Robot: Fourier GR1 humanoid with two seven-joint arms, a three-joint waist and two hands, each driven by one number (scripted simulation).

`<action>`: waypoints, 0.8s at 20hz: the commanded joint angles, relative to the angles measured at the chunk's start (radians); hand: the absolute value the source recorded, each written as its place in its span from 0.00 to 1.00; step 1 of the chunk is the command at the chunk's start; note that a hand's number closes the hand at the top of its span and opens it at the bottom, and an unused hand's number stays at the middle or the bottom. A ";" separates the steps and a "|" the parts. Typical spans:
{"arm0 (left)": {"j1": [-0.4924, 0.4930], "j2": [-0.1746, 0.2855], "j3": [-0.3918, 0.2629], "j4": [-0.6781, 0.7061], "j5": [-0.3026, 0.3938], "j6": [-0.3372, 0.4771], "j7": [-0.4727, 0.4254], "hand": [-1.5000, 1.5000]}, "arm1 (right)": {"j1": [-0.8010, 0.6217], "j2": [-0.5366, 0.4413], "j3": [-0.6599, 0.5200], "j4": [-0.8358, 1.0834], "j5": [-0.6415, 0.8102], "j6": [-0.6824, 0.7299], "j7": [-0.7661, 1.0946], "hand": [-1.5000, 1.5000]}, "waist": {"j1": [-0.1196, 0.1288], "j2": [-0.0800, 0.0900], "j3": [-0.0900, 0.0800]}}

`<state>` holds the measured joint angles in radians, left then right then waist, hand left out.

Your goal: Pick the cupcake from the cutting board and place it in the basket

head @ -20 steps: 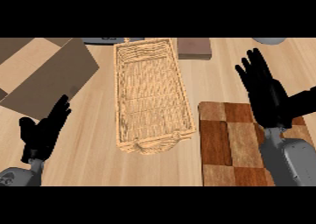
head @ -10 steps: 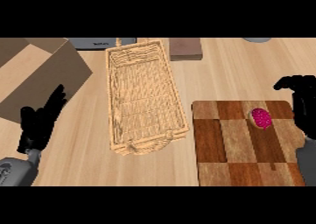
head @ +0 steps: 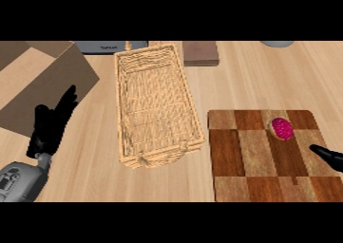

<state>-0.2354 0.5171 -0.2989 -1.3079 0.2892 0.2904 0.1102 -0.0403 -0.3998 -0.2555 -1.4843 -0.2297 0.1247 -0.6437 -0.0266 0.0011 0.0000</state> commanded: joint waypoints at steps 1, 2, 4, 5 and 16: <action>-0.013 0.011 -0.002 -0.014 -0.013 0.002 0.022 0.50 | 0.069 -0.192 -0.055 0.002 0.176 -0.065 0.070 0.00 | -0.001 -0.003 -0.003; 0.003 0.003 0.005 -0.015 0.008 -0.010 0.025 0.50 | 0.110 -0.232 -0.063 0.010 0.194 -0.035 0.066 0.00 | 0.001 -0.003 -0.002; 0.008 0.011 0.005 -0.027 0.002 -0.012 0.020 0.50 | 0.139 -0.356 -0.056 0.007 0.235 0.044 0.132 0.00 | 0.008 -0.004 -0.003; 0.009 0.002 0.013 -0.010 -0.003 0.001 0.007 0.50 | 0.188 -0.376 -0.037 0.018 0.262 0.086 0.098 0.00 | 0.003 -0.002 -0.002; 0.005 -0.043 0.025 -0.071 -0.067 -0.021 0.086 0.50 | 0.276 -0.498 -0.095 -0.048 0.236 0.409 0.132 0.00 | 0.021 -0.003 0.000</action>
<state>-0.2403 0.4954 -0.2805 -1.3352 0.2509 0.2712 0.1577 0.2097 -0.8874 -0.3058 -1.5396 0.0069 0.4520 -0.5044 -0.0109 -0.0016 -0.0009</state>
